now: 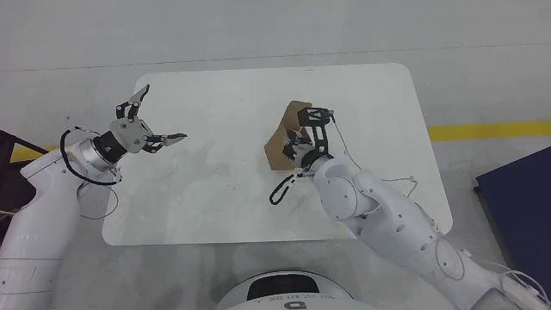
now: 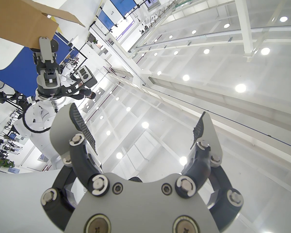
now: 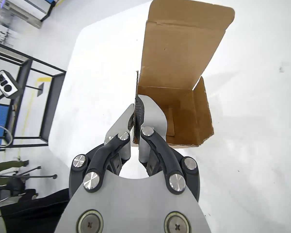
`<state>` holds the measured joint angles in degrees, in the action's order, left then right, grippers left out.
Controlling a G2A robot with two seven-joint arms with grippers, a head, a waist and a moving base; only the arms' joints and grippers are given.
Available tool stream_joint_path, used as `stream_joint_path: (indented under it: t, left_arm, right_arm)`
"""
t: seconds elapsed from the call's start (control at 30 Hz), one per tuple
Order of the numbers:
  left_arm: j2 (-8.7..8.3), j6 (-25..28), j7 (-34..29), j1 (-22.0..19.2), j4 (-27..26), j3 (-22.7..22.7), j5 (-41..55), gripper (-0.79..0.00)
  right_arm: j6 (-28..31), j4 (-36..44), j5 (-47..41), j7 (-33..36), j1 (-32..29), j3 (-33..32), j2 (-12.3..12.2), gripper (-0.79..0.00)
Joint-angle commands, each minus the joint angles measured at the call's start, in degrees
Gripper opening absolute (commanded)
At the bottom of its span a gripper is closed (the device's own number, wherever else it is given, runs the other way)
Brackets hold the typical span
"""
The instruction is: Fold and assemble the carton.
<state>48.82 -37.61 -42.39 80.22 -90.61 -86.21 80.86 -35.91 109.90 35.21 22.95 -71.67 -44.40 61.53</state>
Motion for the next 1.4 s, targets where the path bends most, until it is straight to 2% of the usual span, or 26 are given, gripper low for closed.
stream_joint_path:
  t: [0.0,0.1,0.13,0.23,0.27,0.3,0.43,0.63,0.7,0.8,0.93,1.0,1.37]
  left_arm:
    - [0.00,0.00,0.00,0.00,0.00,0.00,0.00,0.000]
    - [0.00,0.00,0.00,0.00,0.00,0.00,0.00,0.000]
    - [0.00,0.00,0.00,0.00,0.00,0.00,0.00,0.000]
    - [0.00,0.00,0.00,0.00,0.00,0.00,0.00,0.000]
    - [0.00,0.00,0.00,0.00,0.00,0.00,0.00,0.000]
    - [0.00,0.00,0.00,0.00,0.00,0.00,0.00,0.000]
    - [0.00,0.00,0.00,0.00,0.00,0.00,0.00,0.000]
    - [0.00,0.00,0.00,0.00,0.00,0.00,0.00,0.000]
    - [0.00,0.00,0.00,0.00,0.00,0.00,0.00,0.000]
    - [0.00,0.00,0.00,0.00,0.00,0.00,0.00,0.000]
    - [0.00,0.00,0.00,0.00,0.00,0.00,0.00,0.000]
    - [0.00,0.00,0.00,0.00,0.00,0.00,0.00,0.000]
    - [0.00,0.00,0.00,0.00,0.00,0.00,0.00,0.000]
  right_arm:
    - [-1.66,-1.24,2.95,2.25,1.12,2.17,0.47,-0.785]
    - [-2.98,-2.71,3.27,4.81,2.99,4.10,1.48,-0.785]
    - [-2.87,-2.95,2.39,5.29,3.49,4.35,1.84,-0.723]
    - [-2.97,-4.30,1.62,5.44,4.68,5.34,2.82,-0.376]
    - [-3.02,-4.69,1.24,5.41,5.02,5.59,3.15,-0.234]
    - [-3.15,-5.06,0.83,5.28,5.35,5.74,3.46,-0.145]
    - [-3.73,-5.08,-1.45,2.17,6.10,5.10,4.69,0.000]
    - [-3.32,-1.94,-6.88,-5.14,2.97,0.31,5.41,0.000]
    - [-1.89,0.78,-8.92,-7.54,0.60,-2.54,5.19,0.000]
    - [-0.29,4.34,-7.52,-10.15,-3.60,-7.21,4.22,0.000]
    - [1.24,8.85,-4.78,-10.55,-10.25,-14.11,2.64,0.000]
    - [0.98,9.84,-6.12,-9.38,-12.68,-16.86,2.27,0.000]
    - [0.98,9.84,-6.12,-9.38,-12.68,-16.86,2.27,0.000]
